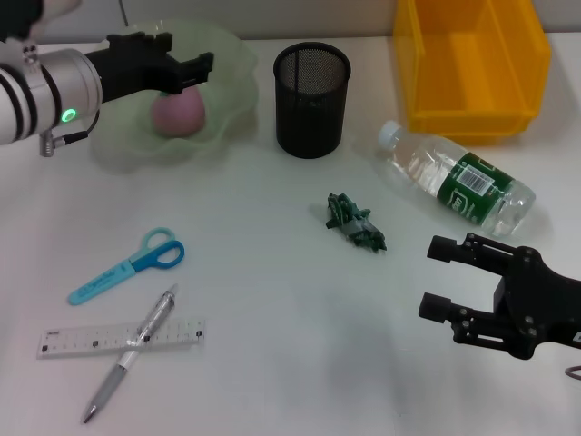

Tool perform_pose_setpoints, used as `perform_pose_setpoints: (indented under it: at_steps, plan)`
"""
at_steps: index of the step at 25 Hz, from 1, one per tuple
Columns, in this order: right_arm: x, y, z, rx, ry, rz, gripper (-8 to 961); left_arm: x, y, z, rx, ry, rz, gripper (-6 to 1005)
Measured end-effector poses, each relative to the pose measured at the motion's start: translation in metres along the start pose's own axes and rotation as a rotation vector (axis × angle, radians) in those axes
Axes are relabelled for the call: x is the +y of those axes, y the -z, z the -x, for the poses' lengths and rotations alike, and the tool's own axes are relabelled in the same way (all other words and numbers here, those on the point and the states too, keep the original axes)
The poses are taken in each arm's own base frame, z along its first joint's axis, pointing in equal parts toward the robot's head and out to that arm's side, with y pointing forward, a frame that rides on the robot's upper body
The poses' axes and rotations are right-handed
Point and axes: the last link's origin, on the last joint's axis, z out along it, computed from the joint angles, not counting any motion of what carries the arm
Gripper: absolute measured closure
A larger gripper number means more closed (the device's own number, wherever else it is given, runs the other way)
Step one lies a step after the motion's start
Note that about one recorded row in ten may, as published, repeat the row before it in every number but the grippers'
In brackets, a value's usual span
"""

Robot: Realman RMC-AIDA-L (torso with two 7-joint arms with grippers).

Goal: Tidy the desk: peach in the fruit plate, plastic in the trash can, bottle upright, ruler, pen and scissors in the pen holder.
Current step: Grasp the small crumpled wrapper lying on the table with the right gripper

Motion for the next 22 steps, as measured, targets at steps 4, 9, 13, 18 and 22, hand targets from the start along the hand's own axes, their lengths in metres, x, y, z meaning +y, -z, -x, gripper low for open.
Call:
perform_pose_setpoints:
  at_steps: [4,9,13,18,22]
  plan:
    - [-0.001,0.003,0.001,-0.01,0.003,-0.017,179,0.018,0.022,-0.013,0.058,-0.009,0.213,320]
    - [-0.005,0.012,0.004,-0.033,-0.011,-0.062,181,0.043,0.06,-0.019,0.114,-0.051,0.49,279]
    - [-0.008,0.017,0.006,-0.035,-0.03,-0.089,182,0.075,0.105,-0.003,0.037,-0.176,0.811,282]
    - [-0.021,0.02,0.014,-0.014,-0.102,-0.133,184,0.086,0.107,0.023,-0.115,-0.172,0.877,286]
    - [-0.047,0.016,0.048,0.05,-0.217,-0.176,185,0.093,0.099,0.035,-0.172,-0.148,0.917,287]
